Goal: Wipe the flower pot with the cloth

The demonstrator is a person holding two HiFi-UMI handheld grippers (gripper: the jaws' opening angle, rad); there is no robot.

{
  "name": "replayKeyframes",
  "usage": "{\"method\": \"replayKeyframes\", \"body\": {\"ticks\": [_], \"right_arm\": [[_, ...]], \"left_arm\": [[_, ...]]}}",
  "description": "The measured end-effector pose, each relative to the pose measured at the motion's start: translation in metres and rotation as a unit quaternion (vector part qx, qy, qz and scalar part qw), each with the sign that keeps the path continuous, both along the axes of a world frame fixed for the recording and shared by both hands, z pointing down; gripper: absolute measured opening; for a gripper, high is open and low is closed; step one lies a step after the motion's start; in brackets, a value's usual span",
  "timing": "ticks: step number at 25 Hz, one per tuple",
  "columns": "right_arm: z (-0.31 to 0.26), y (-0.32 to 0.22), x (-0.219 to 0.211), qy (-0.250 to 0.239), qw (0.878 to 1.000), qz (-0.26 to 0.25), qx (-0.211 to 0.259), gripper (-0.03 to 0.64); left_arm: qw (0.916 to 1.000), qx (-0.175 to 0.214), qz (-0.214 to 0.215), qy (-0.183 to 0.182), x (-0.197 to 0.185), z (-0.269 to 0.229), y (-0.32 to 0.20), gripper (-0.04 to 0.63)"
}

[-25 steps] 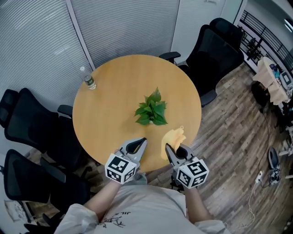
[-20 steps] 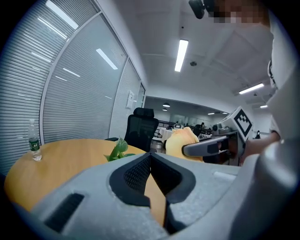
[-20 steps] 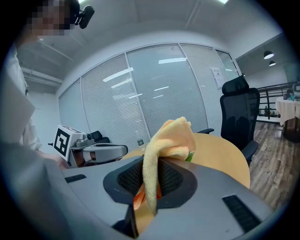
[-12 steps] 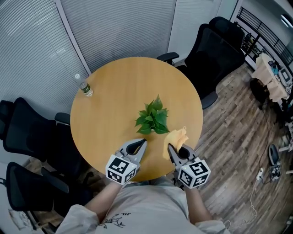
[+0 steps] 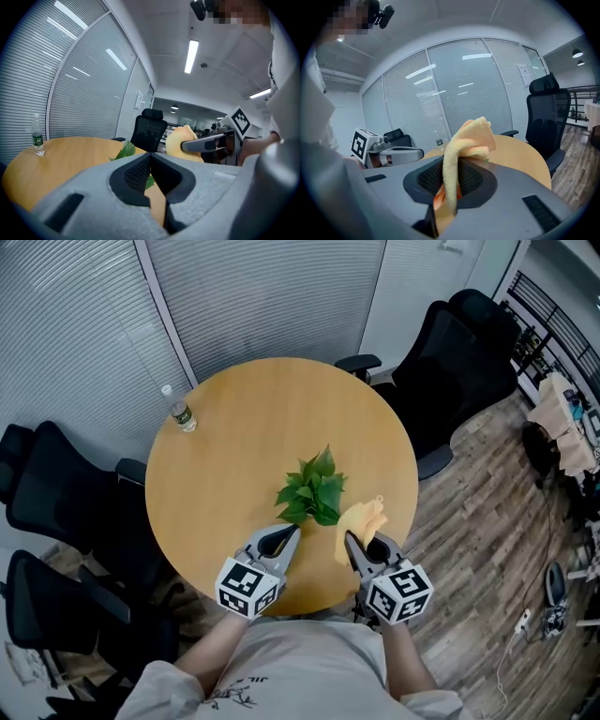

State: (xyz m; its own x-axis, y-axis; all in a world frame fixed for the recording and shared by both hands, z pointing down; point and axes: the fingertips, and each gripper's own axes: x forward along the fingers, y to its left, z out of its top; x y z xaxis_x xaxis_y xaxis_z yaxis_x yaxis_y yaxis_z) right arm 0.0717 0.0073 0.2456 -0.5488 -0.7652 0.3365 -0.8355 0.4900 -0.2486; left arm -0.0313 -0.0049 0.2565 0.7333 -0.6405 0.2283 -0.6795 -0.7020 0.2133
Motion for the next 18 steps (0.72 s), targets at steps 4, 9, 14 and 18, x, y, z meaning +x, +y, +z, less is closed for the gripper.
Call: {"method": "replayKeyframes", "body": {"ticks": [4,9,14,18], "right_arm": [[0.006,-0.006,0.009,0.001,1.000,-0.007,-0.009,0.054],[0.019,-0.011,0.020,0.002,1.000,-0.006,-0.024,0.053],[0.039,-0.016,0.032,0.009,0.999,-0.006,-0.042,0.054],[0.056,-0.021,0.033,0.020,0.998,-0.012,-0.054,0.054]], "left_arm": [[0.9999,-0.007,-0.011,-0.005,0.002,0.005,-0.001,0.011],[0.9996,-0.017,-0.012,-0.017,0.007,0.019,0.001,0.011],[0.9994,-0.028,-0.004,-0.020,0.016,0.038,0.001,0.011],[0.9990,-0.033,-0.006,-0.031,0.014,0.057,-0.003,0.011]]}}
